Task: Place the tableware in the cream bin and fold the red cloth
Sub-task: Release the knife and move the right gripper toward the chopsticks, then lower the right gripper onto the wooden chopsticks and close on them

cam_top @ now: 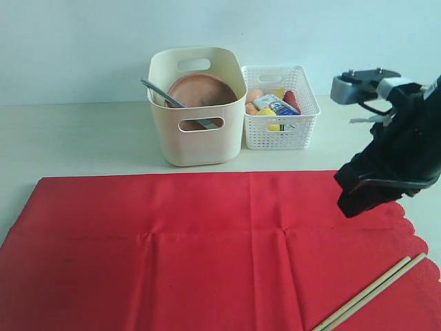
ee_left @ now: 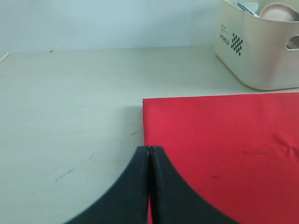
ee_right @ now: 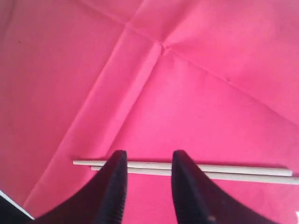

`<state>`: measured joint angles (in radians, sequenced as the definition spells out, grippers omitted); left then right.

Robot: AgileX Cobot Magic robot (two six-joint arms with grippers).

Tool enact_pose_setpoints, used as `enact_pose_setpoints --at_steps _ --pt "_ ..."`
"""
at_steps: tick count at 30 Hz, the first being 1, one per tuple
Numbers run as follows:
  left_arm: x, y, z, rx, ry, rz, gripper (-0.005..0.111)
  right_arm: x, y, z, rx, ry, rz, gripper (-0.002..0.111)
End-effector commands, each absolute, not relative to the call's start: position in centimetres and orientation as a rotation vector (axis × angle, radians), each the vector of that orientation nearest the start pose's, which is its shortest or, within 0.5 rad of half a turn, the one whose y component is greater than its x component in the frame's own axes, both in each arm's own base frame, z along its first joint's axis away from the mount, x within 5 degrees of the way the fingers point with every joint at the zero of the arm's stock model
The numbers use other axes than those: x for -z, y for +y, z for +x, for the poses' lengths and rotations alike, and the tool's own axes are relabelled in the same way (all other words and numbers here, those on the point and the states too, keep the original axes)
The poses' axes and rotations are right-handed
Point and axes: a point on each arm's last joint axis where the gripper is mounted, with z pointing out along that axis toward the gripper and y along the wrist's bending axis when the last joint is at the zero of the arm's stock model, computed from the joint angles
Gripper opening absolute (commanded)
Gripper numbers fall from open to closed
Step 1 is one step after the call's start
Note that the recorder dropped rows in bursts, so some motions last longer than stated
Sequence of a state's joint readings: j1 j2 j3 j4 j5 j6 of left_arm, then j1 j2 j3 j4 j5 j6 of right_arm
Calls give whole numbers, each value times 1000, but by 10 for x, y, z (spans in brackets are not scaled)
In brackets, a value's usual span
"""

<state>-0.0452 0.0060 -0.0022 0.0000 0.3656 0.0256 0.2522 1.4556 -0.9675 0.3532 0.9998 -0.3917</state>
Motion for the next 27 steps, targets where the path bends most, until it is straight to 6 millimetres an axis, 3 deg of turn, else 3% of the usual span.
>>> enact_pose_setpoints --at_steps 1,7,17,25,27 --pt "-181 -3 53 23 1840 59 0 -233 94 241 -498 2811 -703 32" --pt "-181 -3 53 23 1840 59 0 -234 94 245 -470 2737 -777 32" --pt "-181 -3 53 23 1840 59 0 -232 95 245 -425 2580 -1150 32" --pt "-181 -3 53 23 1840 59 0 -198 89 253 -333 2648 -1388 32" --pt "-181 -3 53 23 1840 59 0 -188 87 255 -301 2583 -1589 32"
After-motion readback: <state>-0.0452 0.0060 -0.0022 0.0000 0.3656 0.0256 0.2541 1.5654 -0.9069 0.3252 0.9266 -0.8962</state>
